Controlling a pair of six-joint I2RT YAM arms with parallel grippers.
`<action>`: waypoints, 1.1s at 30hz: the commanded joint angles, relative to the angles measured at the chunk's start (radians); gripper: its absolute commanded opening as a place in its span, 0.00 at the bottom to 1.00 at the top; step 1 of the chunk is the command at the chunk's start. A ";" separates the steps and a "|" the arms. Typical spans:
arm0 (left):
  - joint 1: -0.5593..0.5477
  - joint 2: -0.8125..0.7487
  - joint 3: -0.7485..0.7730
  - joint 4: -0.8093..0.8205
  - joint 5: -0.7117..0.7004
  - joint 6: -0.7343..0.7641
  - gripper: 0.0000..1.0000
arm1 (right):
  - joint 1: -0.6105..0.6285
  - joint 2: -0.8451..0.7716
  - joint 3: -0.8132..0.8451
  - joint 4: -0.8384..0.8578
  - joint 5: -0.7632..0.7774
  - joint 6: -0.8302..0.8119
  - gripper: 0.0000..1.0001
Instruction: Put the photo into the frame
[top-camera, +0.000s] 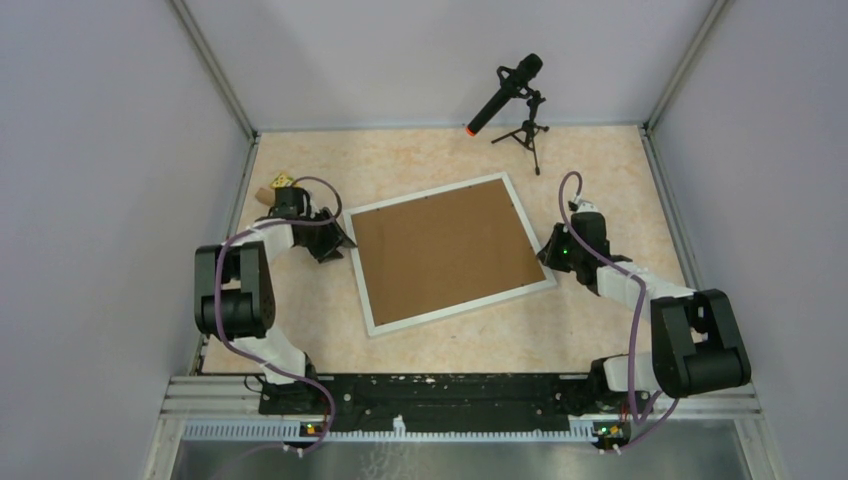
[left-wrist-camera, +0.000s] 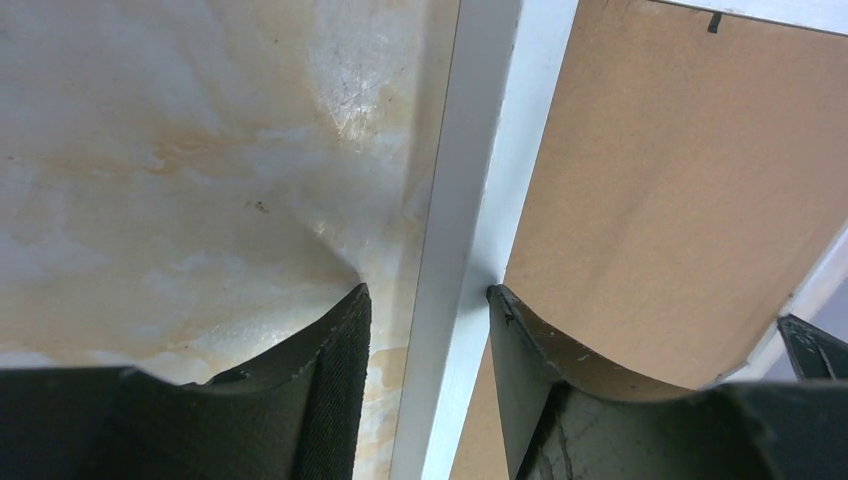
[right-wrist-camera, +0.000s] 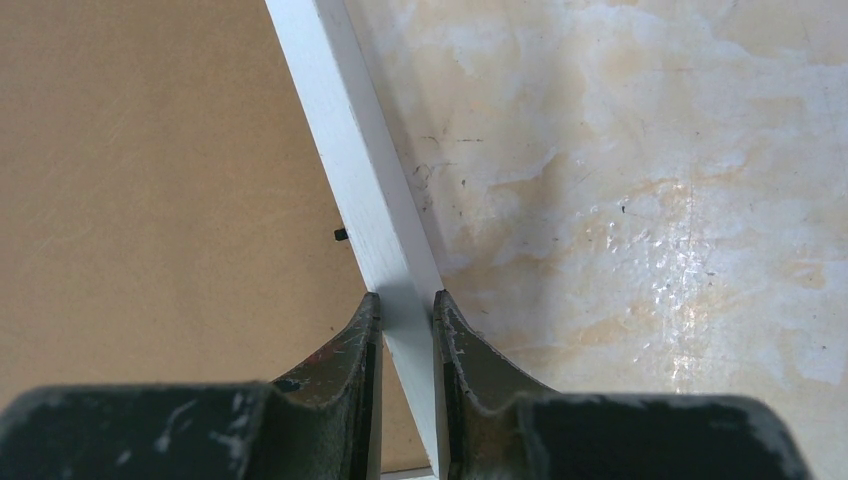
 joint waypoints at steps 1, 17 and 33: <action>-0.077 0.076 0.054 -0.080 -0.153 0.002 0.54 | 0.008 0.009 -0.027 -0.024 -0.018 0.009 0.07; -0.263 0.220 0.239 -0.237 -0.360 0.006 0.59 | 0.008 -0.007 -0.038 -0.019 -0.032 0.007 0.06; -0.016 -0.167 0.002 0.061 0.035 0.083 0.58 | 0.008 -0.006 -0.037 -0.016 -0.054 0.002 0.04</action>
